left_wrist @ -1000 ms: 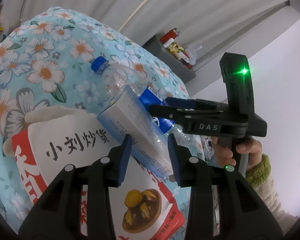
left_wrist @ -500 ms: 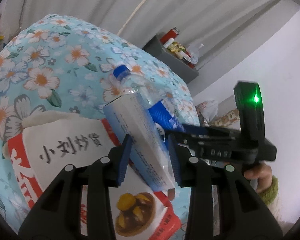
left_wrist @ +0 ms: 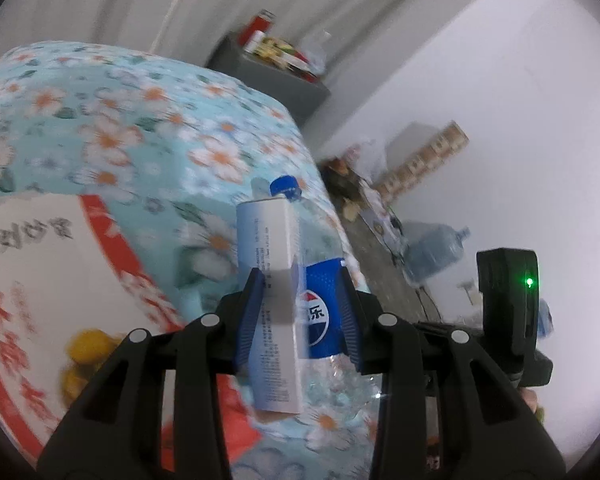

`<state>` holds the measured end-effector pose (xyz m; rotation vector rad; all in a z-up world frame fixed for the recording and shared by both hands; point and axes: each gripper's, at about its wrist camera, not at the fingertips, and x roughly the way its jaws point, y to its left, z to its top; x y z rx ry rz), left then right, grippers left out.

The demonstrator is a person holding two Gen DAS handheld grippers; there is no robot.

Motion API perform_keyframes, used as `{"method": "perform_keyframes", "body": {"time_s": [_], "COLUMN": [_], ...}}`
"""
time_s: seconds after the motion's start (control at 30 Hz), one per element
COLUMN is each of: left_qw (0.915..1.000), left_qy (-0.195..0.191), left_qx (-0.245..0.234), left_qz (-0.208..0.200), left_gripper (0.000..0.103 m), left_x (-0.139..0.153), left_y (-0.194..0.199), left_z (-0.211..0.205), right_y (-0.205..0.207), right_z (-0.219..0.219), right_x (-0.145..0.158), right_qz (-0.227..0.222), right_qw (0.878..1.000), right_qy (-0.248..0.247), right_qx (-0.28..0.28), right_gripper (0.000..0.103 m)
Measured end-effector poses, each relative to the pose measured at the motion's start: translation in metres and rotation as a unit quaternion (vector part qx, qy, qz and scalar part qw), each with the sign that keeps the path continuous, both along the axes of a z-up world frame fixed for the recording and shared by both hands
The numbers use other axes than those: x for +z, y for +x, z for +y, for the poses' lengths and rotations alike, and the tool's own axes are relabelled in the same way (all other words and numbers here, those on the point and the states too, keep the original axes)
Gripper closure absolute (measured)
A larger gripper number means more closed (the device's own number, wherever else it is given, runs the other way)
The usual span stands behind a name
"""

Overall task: Collect trash
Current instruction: 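Lift the bottle with the right tool while the left lifts the box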

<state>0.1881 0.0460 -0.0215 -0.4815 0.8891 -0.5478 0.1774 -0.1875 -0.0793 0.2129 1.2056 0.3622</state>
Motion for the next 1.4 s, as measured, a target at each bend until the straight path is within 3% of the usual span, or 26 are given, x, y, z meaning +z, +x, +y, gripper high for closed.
{"method": "perform_keyframes", "body": {"time_s": [0.17, 0.33, 0.5, 0.73, 0.87, 0.93, 0.97, 1.23, 1.4], "left_qw": [0.9993, 0.9976, 0.993, 0.9903, 0.9884, 0.9901, 0.9911, 0.9923, 0.9897], "left_qy": [0.0, -0.011, -0.03, 0.039, 0.073, 0.076, 0.077, 0.085, 0.121], "left_qx": [-0.037, -0.067, -0.113, -0.133, -0.131, -0.116, -0.107, -0.09, -0.076], "left_qz": [-0.007, -0.015, -0.015, -0.015, -0.023, -0.021, -0.02, 0.006, 0.014], "left_gripper": [0.069, 0.067, 0.066, 0.059, 0.053, 0.039, 0.037, 0.035, 0.036], "left_x": [0.005, 0.011, 0.013, 0.0, -0.002, -0.002, -0.002, -0.009, -0.022], "left_y": [-0.003, -0.002, -0.005, -0.018, -0.021, -0.019, -0.017, 0.012, 0.025], "left_z": [-0.024, -0.045, -0.066, -0.089, -0.092, -0.087, -0.085, -0.095, -0.096], "right_y": [-0.033, -0.039, -0.037, -0.039, -0.039, -0.039, -0.039, -0.034, -0.034], "right_z": [-0.029, -0.06, -0.074, -0.08, -0.078, -0.078, -0.078, -0.067, -0.062], "right_x": [-0.009, -0.022, -0.024, -0.032, -0.031, -0.031, -0.031, -0.036, -0.032], "right_qz": [0.002, 0.01, 0.008, 0.011, 0.006, 0.005, 0.005, 0.006, -0.002], "right_qw": [0.997, 0.987, 0.983, 0.978, 0.979, 0.98, 0.98, 0.98, 0.983], "right_qy": [0.052, 0.124, 0.143, 0.175, 0.171, 0.17, 0.17, 0.175, 0.158], "right_qx": [-0.061, -0.098, -0.111, -0.113, -0.106, -0.104, -0.104, -0.094, -0.091], "right_gripper": [0.051, 0.051, 0.043, 0.043, 0.043, 0.043, 0.043, 0.043, 0.043]}}
